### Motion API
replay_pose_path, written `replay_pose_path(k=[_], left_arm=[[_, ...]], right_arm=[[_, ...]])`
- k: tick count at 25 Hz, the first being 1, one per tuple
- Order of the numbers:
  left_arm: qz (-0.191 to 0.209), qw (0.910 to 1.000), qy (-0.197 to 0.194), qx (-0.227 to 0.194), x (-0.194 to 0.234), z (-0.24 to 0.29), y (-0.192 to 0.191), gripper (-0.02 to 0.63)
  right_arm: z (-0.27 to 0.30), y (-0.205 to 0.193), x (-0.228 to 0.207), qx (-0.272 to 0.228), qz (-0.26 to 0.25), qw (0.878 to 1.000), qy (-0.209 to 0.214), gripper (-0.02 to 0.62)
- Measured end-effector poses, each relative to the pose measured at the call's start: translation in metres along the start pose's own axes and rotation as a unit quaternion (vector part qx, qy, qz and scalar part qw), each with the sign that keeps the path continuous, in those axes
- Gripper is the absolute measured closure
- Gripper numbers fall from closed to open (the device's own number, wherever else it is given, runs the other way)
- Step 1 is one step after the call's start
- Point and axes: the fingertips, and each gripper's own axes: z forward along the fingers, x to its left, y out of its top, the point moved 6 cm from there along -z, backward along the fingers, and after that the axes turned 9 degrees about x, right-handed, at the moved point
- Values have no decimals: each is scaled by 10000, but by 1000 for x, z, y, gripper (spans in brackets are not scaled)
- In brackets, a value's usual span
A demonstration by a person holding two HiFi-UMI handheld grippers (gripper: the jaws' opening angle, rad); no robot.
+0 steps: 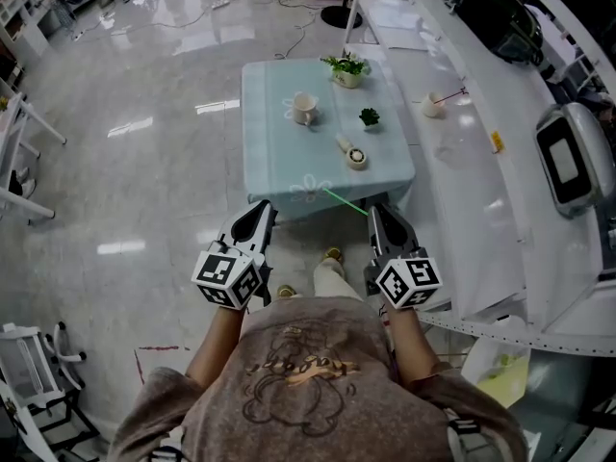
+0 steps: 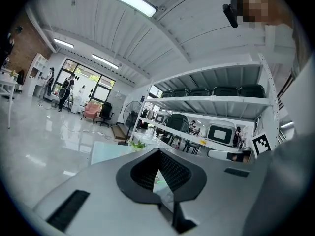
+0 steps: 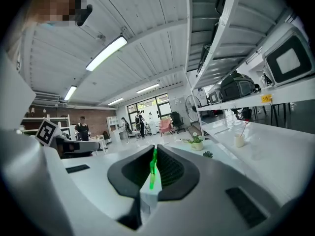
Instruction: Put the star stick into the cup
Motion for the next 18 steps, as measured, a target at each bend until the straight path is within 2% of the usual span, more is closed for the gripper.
replay_pose_path(k=[10, 18], left_arm=[[68, 9999, -101, 63, 31, 48, 13, 584], [56, 9998, -41, 165, 57, 104, 35, 584]], right_arm=[[45, 11, -15, -33, 86, 9999, 79, 575], [108, 35, -41, 92, 7, 9995, 290, 575]])
